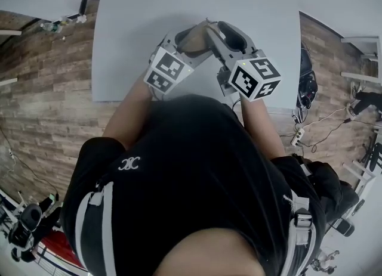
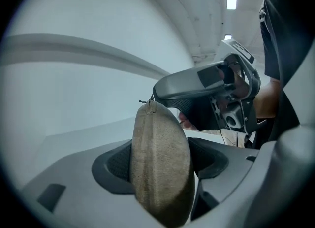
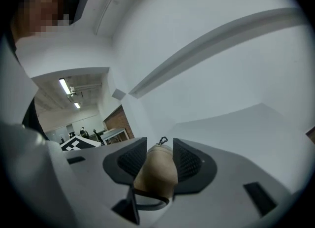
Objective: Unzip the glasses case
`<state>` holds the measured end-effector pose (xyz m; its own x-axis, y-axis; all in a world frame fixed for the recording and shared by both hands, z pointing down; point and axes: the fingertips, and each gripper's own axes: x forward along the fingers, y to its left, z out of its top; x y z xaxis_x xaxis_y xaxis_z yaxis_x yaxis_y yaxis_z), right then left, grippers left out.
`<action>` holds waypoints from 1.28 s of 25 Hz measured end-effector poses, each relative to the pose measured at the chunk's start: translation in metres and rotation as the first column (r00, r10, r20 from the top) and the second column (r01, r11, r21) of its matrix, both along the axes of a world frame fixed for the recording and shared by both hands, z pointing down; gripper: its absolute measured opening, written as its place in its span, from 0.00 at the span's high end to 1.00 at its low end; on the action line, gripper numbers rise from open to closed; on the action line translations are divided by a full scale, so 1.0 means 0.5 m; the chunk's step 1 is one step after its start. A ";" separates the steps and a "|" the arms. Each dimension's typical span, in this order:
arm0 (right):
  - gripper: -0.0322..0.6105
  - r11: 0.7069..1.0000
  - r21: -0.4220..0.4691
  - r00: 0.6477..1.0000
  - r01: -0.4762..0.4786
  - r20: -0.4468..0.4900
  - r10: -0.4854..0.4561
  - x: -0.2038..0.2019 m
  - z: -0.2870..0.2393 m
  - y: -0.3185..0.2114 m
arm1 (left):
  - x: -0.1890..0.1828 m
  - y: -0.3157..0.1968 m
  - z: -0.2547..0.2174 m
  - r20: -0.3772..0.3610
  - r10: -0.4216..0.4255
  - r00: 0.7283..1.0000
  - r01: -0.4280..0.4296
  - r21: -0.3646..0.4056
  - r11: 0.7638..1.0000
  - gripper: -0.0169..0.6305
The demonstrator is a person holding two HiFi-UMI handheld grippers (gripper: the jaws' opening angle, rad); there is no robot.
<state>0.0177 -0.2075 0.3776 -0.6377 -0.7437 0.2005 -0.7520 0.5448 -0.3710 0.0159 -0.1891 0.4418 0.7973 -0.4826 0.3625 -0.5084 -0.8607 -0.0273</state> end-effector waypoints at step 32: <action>0.91 0.986 -0.013 0.985 -0.167 -0.036 0.167 0.064 0.009 -0.044 | 0.005 -0.007 -0.016 -0.012 0.028 1.000 -0.028 -0.019 0.999 0.48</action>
<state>0.0497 -0.2296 0.3822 -0.4975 -0.8357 0.2325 -0.8444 0.4051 -0.3507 0.0182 -0.1924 0.4340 0.8145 -0.4530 0.3624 -0.4844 -0.8748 -0.0049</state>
